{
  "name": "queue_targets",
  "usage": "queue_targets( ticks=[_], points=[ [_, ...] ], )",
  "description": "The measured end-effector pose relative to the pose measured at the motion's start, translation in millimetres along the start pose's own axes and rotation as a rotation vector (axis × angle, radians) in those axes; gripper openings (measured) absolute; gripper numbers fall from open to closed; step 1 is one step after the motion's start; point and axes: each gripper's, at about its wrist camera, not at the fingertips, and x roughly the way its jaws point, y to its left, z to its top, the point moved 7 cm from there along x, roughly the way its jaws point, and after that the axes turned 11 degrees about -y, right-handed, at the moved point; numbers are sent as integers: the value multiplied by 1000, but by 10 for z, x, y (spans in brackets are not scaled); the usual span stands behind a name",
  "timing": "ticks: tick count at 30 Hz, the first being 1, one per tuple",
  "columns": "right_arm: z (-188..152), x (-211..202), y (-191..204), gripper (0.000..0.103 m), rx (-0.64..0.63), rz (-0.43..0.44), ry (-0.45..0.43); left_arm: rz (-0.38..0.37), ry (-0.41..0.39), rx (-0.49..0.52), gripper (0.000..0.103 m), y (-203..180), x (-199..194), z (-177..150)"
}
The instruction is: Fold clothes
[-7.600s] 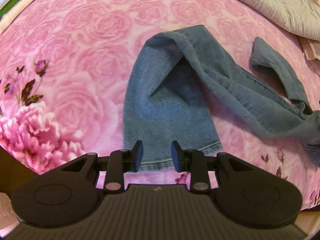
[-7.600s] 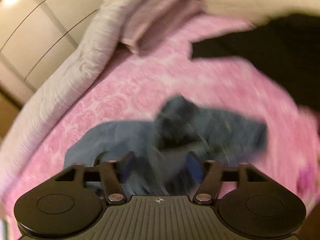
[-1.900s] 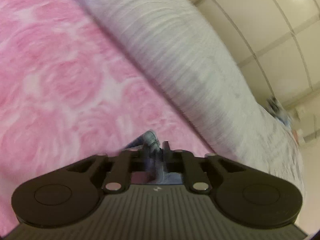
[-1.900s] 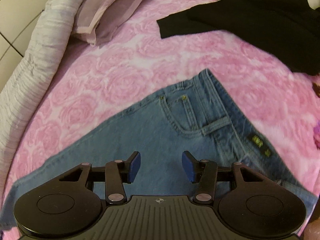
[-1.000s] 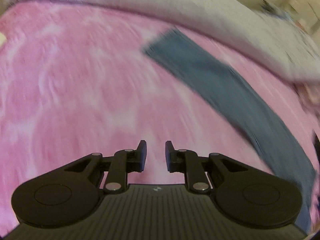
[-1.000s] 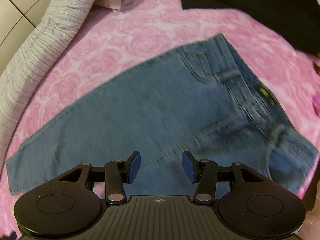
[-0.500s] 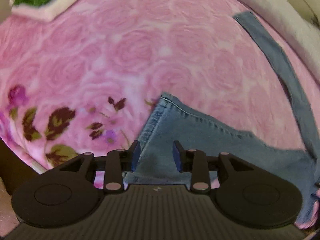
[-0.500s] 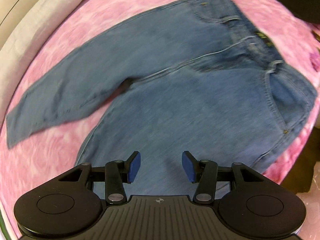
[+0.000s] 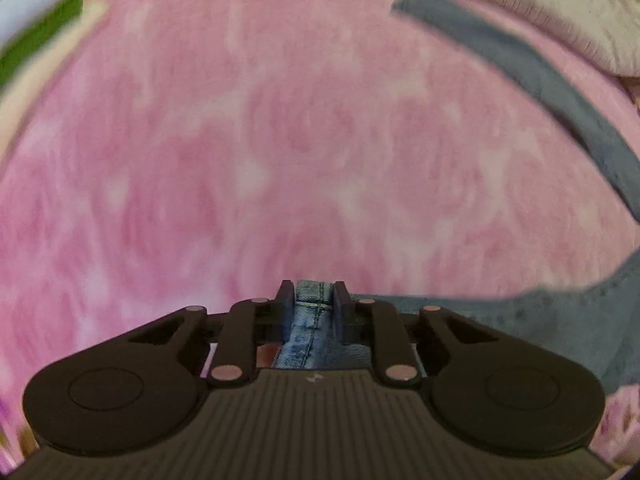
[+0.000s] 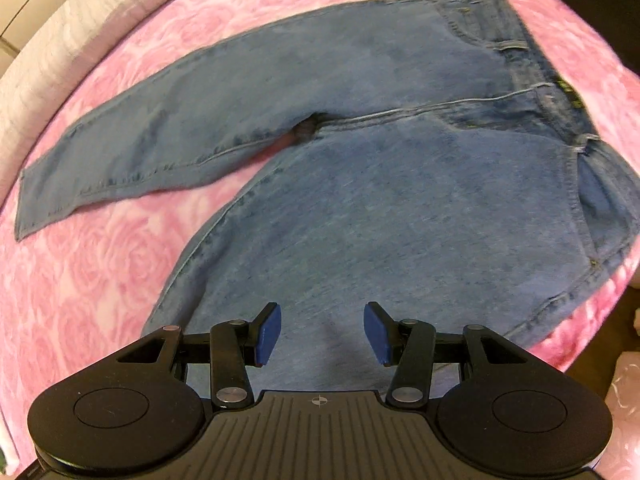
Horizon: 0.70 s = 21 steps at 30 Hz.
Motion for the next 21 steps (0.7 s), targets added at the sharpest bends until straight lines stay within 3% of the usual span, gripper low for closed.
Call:
queue_targets(
  ticks=[5, 9, 11, 12, 16, 21],
  points=[
    [7, -57, -207, 50, 69, -24, -24, 7, -261, 58, 19, 0, -30, 898],
    [-30, -85, -378, 50, 104, -32, -30, 172, -215, 196, 17, -22, 379, 1140],
    [-69, -105, -500, 50, 127, -40, -36, 255, -144, 185, 17, 74, 513, 1086],
    [-81, -128, -591, 50, 143, -46, -44, 263, -112, 121, 17, 128, 518, 1017],
    [-123, -230, -969, 50, 220, -82, -85, 196, -32, -96, 25, 118, 299, 581],
    [-179, -353, -1640, 50, 448, -120, -162, 163, 90, -280, 29, -96, -45, -113]
  ],
)
